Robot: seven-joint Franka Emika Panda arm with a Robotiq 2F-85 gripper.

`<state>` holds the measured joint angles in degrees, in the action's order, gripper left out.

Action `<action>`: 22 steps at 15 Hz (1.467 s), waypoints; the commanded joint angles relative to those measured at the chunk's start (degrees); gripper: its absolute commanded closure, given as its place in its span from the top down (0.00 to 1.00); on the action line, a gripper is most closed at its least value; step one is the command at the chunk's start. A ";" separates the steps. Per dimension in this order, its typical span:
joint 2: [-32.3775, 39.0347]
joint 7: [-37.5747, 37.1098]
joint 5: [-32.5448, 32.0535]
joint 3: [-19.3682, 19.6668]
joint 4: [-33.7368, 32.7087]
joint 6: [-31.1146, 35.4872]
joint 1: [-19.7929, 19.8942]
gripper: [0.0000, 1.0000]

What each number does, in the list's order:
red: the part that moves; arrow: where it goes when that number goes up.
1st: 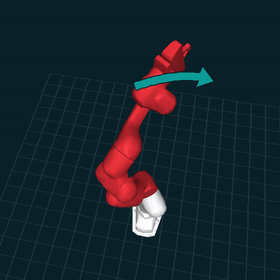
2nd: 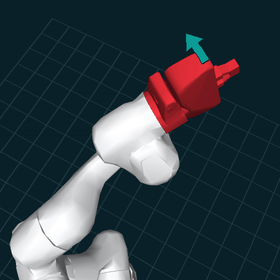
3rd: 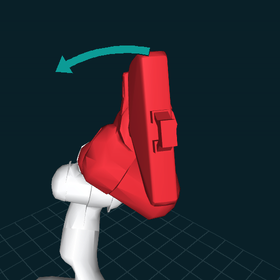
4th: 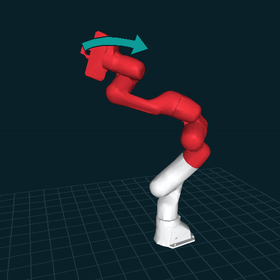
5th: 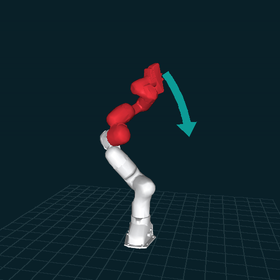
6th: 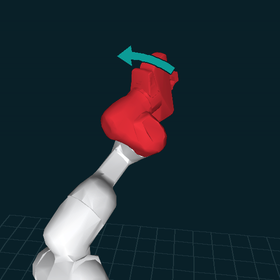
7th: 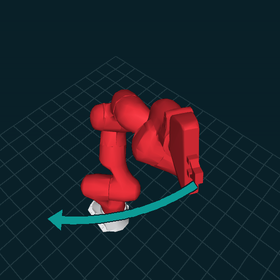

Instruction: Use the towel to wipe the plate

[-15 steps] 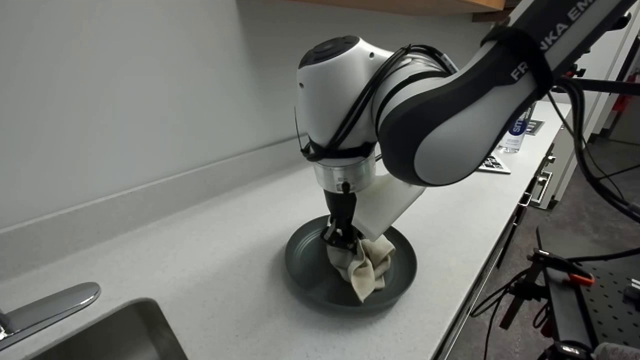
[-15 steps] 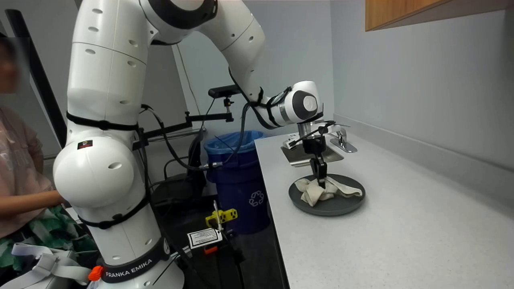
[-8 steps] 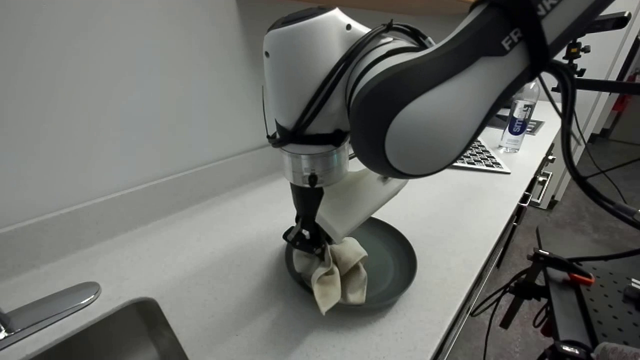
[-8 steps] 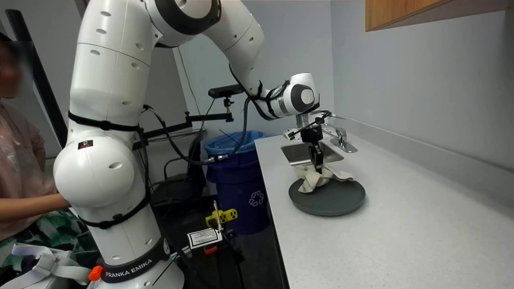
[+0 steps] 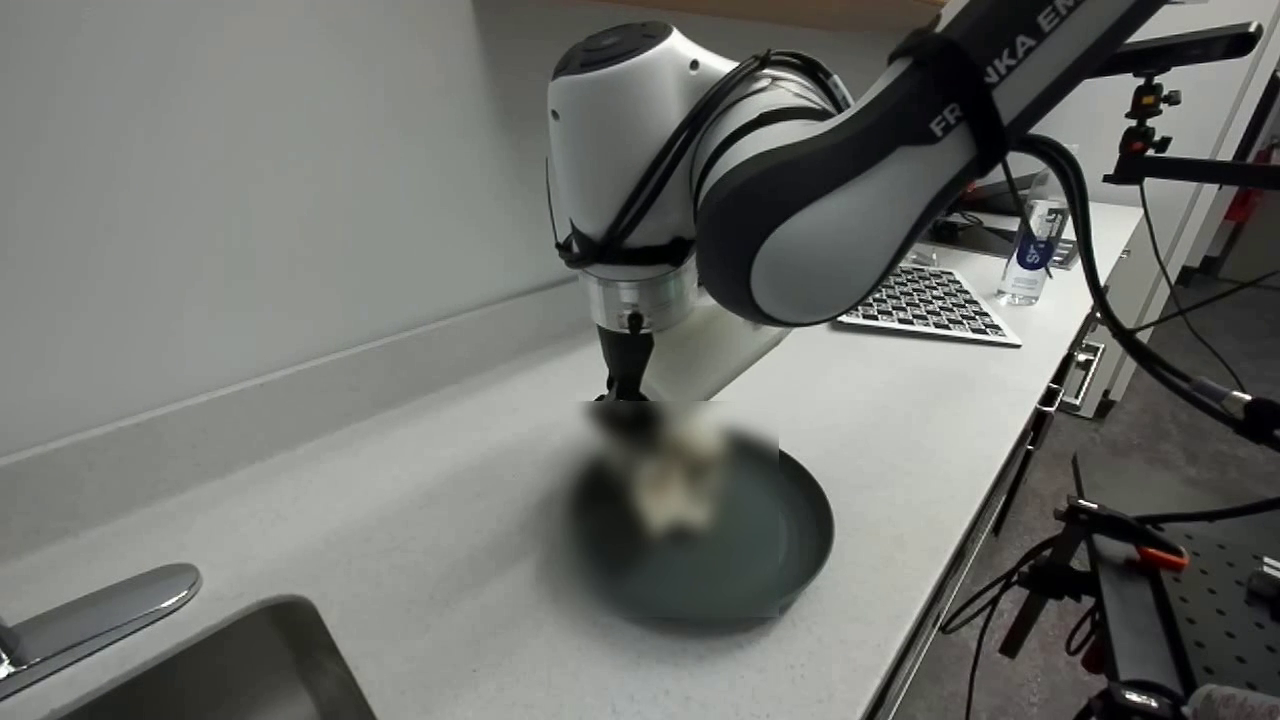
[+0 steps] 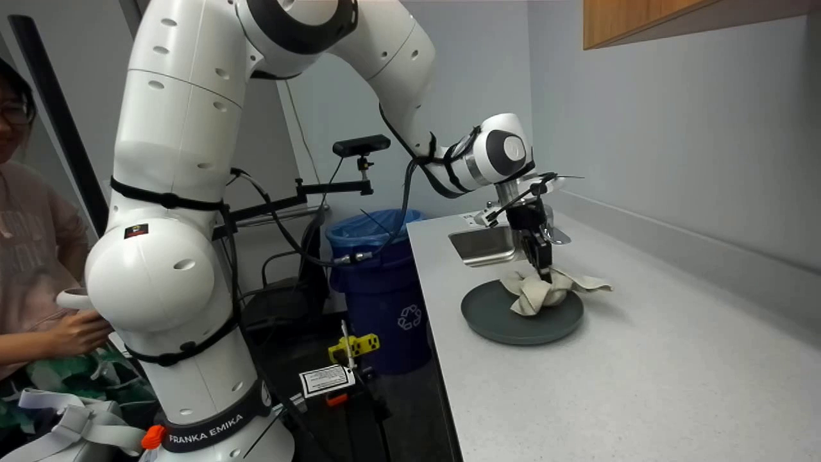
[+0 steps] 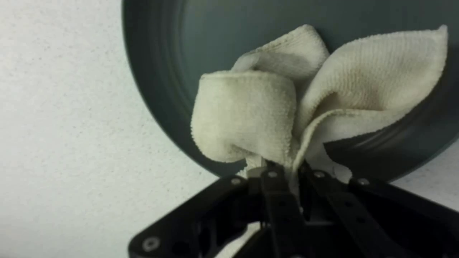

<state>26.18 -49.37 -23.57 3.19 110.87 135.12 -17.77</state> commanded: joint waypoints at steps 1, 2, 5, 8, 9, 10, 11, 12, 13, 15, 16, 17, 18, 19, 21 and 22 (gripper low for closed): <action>-3.38 -3.89 -3.77 2.02 3.87 -0.80 -0.82 0.03; -4.28 -4.39 -3.49 1.87 5.21 -1.18 -0.62 0.03; -7.25 -5.51 -3.03 1.16 9.33 -2.18 -0.53 0.03; -9.89 -4.88 -1.52 -0.66 12.63 -3.28 0.29 0.03; -10.57 -4.38 -0.84 -1.42 13.45 -3.56 0.54 0.03; -11.01 -4.07 -0.21 -2.12 13.94 -3.75 0.77 0.03; -11.30 -3.70 0.82 -2.93 14.22 -3.46 1.03 0.03; -11.42 -3.34 2.00 -3.67 14.20 -2.86 1.29 0.03; -11.49 -3.25 2.83 -4.28 13.81 -2.46 1.36 0.03; -11.48 -3.31 2.93 -5.00 11.89 -1.59 1.08 0.03; -11.45 -3.46 2.47 -5.21 10.88 -1.35 0.93 0.03; -11.35 -3.83 1.34 -5.25 9.55 -1.14 0.65 0.03; -11.19 -3.76 1.14 -5.51 8.17 -0.65 0.62 0.03; -10.82 -3.72 1.20 -5.78 6.58 -0.11 0.59 0.03; -9.63 -3.77 1.65 -6.33 3.21 1.73 0.42 0.03; -8.77 -3.68 2.27 -6.73 1.59 3.26 0.41 0.03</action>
<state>15.76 -53.42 -22.00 -2.47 116.83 135.62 -17.55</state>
